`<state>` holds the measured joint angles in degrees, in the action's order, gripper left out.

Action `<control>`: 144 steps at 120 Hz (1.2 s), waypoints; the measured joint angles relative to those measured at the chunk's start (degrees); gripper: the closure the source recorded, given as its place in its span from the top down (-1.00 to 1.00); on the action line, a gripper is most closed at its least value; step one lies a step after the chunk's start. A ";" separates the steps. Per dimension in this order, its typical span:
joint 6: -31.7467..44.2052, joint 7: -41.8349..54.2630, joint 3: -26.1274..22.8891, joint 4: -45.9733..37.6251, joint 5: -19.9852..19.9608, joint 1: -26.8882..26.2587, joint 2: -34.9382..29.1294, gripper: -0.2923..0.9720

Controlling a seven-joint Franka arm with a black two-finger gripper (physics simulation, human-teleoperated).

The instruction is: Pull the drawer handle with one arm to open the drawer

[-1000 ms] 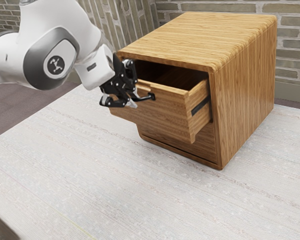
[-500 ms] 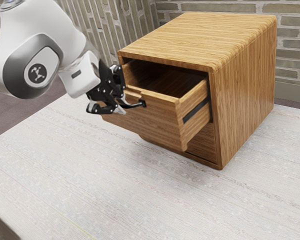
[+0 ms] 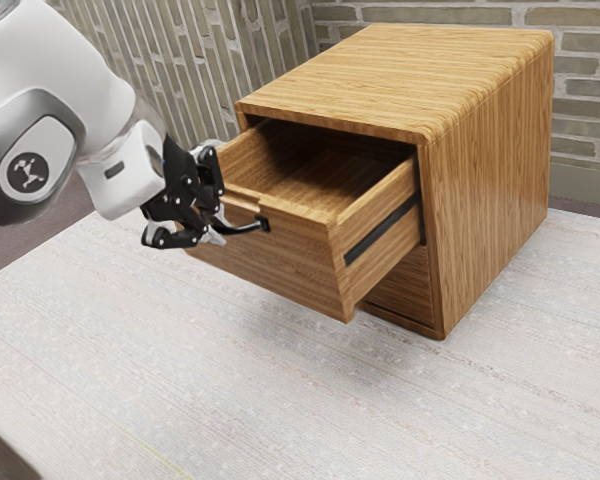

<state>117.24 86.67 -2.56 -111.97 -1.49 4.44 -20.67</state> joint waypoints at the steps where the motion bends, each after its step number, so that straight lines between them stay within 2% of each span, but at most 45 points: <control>1: -0.01 0.00 0.00 -0.11 0.00 0.00 -0.15 -0.56; 62: -0.17 0.06 0.69 -7.14 0.07 -0.18 -8.19 -0.54; 106: -1.18 0.22 1.23 -8.33 0.09 -0.15 -11.32 -0.55; 114: -2.33 0.38 2.03 -7.33 0.08 -0.14 -12.38 -0.47; 127: -5.94 0.71 3.85 -3.10 0.03 -0.13 -13.08 -0.14; 144: -15.04 1.07 5.86 3.00 1.31 -0.12 -12.80 0.19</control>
<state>102.20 87.74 3.31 -108.97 -0.18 4.32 -33.47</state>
